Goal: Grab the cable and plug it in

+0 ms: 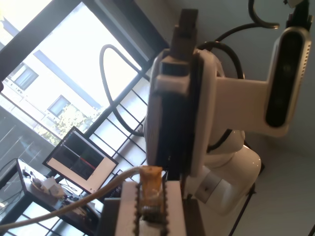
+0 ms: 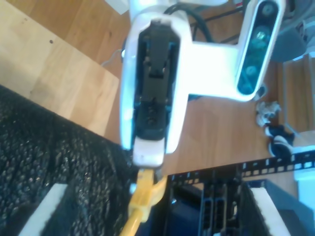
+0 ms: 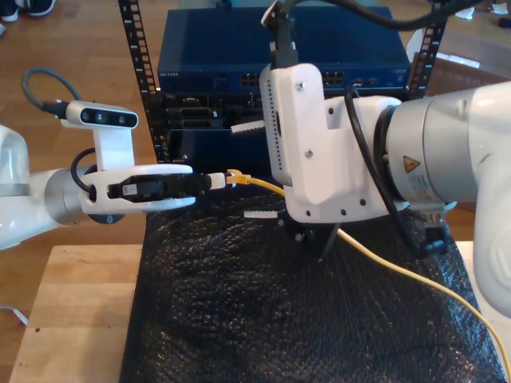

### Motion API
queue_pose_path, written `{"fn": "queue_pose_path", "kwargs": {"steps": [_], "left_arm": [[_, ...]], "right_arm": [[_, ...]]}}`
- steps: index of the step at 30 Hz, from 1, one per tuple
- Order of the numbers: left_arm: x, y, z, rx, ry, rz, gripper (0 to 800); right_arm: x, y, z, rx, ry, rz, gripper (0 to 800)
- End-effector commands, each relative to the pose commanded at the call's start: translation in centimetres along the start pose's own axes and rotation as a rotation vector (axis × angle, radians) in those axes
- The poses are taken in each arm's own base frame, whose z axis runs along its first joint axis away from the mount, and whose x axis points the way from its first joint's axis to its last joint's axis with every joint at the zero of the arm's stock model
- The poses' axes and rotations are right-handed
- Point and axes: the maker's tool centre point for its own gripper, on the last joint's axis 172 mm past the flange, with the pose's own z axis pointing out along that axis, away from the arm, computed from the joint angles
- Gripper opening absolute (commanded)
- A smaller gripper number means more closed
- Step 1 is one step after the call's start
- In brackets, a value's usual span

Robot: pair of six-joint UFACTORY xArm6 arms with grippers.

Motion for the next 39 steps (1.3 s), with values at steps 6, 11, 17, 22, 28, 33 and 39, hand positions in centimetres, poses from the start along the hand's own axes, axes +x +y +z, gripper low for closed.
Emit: {"fn": "queue_pose_path", "kwargs": {"steps": [6, 11, 17, 22, 28, 33, 39], "left_arm": [[0.0, 0.3, 0.0, -0.015, 0.004, -0.012, 7], [0.2, 0.5, 0.0, -0.023, 0.01, -0.007, 8], [0.8, 0.7, -0.3, -0.023, 0.031, 0.009, 11], [1.1, 1.3, -0.2, -0.045, 0.038, 0.016, 14], [1.2, 1.5, -0.1, -0.047, 0.03, 0.021, 16], [1.1, 1.5, -0.1, -0.049, 0.029, 0.02, 18], [1.1, 1.7, 0.0, -0.058, 0.025, 0.018, 20]], "right_arm": [[0.2, -0.4, 0.5, -0.012, 0.0, -0.007, 731], [0.2, -0.3, 0.4, -0.016, 0.001, 0.003, 518], [0.1, -0.3, 0.4, -0.018, 0.0, 0.004, 482], [0.3, -0.1, 0.0, -0.026, 0.003, 0.001, 467], [0.3, -0.1, 0.0, -0.027, 0.004, 0.001, 396], [0.3, -0.1, 0.0, -0.028, 0.004, 0.002, 369], [0.3, -0.1, 0.0, -0.028, 0.005, 0.007, 322]]}}
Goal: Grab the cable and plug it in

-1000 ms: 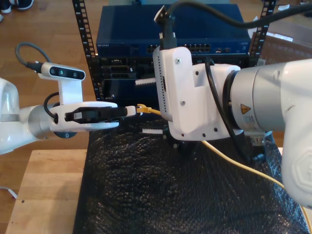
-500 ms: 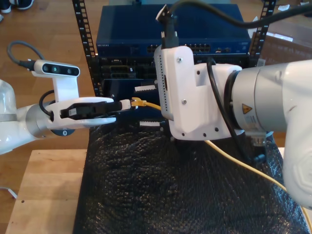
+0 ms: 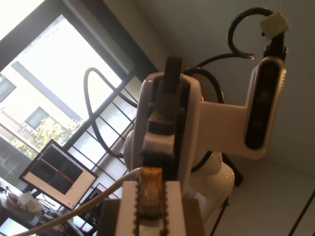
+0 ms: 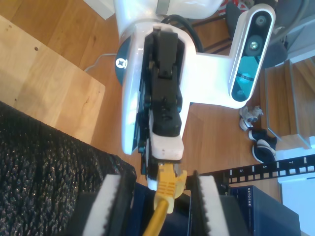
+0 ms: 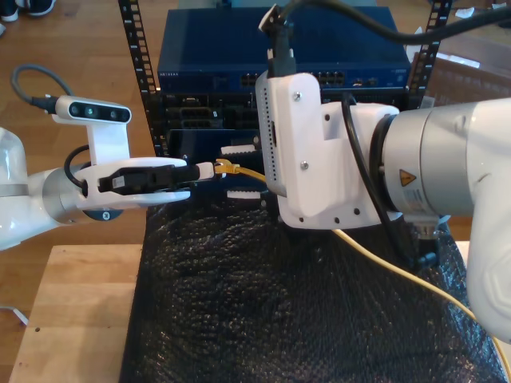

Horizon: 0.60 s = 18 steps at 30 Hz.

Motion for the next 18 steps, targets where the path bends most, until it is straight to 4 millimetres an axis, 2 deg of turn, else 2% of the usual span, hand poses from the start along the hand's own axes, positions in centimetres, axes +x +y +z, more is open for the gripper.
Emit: {"fn": "queue_pose_path", "kwargs": {"steps": [18], "left_arm": [[-0.06, -0.01, 0.08, -0.003, -0.003, -0.003, 23]], "right_arm": [[-0.19, 0.56, -0.16, -0.023, -0.006, 0.003, 163]]}}
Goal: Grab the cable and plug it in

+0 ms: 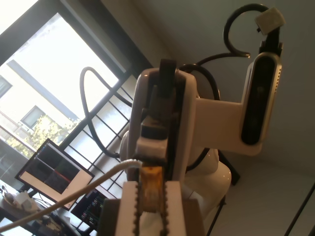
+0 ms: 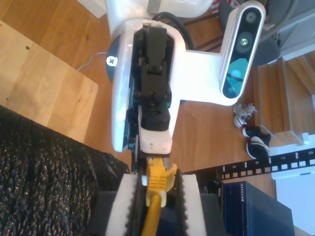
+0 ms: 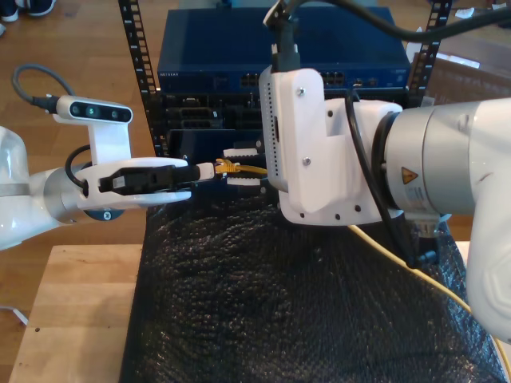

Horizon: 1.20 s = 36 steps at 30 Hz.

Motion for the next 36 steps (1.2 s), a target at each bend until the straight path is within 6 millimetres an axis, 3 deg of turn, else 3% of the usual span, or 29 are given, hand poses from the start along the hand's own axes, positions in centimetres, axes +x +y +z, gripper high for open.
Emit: {"fn": "queue_pose_path", "kwargs": {"steps": [16, 17, 18, 21, 22, 24, 26, 36], "left_arm": [[-0.02, -0.01, 0.05, -0.001, -0.001, -0.002, 40], [-0.02, -0.01, 0.05, -0.001, -0.001, -0.005, 84], [-0.02, -0.01, 0.05, -0.001, -0.001, -0.011, 183], [-0.08, -0.03, 0.04, -0.001, 0.001, -0.023, 606], [-0.08, -0.04, 0.04, -0.002, 0.003, -0.021, 680], [-0.08, -0.04, 0.04, -0.002, 0.003, -0.021, 714], [-0.08, -0.08, 0.03, 0.0, 0.003, -0.018, 800], [0.34, -0.29, -0.19, 0.028, -0.007, -0.001, 800]], "right_arm": [[-0.25, -0.22, 0.14, 0.001, -0.004, 0.004, 14], [-0.25, -0.22, 0.14, 0.001, -0.004, 0.005, 13], [-0.25, -0.22, 0.14, 0.001, -0.004, 0.004, 11], [-0.34, -0.38, 0.21, 0.004, -0.005, 0.006, 7], [-0.34, -0.38, 0.21, 0.004, -0.005, 0.006, 6], [-0.34, -0.38, 0.21, 0.004, -0.005, 0.006, 3], [-0.33, -0.38, 0.21, 0.003, -0.005, 0.009, 3], [-0.93, -0.85, 0.65, 0.018, -0.016, 0.038, 2]]}}
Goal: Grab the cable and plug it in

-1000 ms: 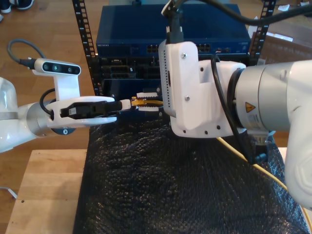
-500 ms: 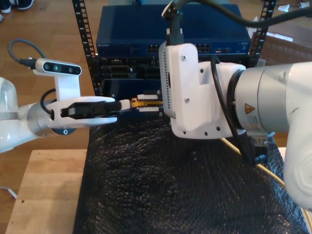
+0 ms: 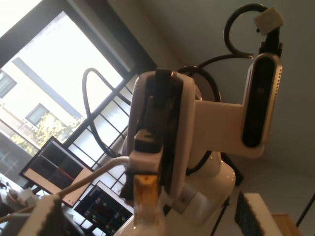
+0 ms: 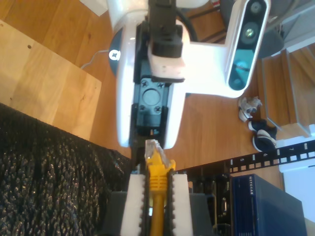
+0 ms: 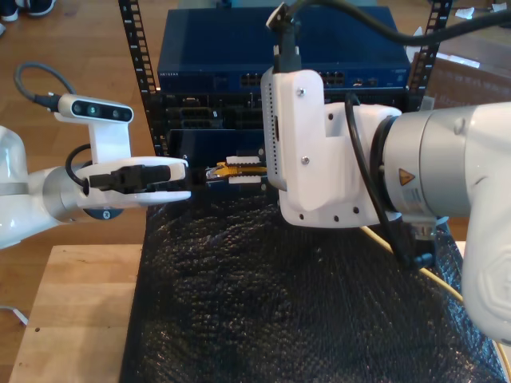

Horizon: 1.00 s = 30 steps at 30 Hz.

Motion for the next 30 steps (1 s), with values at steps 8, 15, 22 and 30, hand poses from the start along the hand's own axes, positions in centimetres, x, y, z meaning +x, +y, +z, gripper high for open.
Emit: {"fn": "queue_pose_path", "kwargs": {"steps": [8, 15, 22, 30], "left_arm": [[0.6, -1.8, -1.1, 0.106, 0.006, 0.026, 800], [1.6, -2.1, -1.6, 0.206, -0.011, 0.08, 800], [1.6, -3.1, -2.1, 0.321, -0.064, 0.106, 800], [-1.0, -4.2, -3.4, 0.5, -0.241, 0.12, 800]], "right_arm": [[-0.7, -1.9, 0.5, 0.073, -0.006, 0.024, 0], [-8.8, -4.5, -1.0, 0.173, -0.119, 0.182, 0], [-14.5, -6.8, -4.4, 0.271, -0.182, 0.369, 0], [-18.6, -7.4, -6.2, 0.28, -0.261, 0.546, 0]]}}
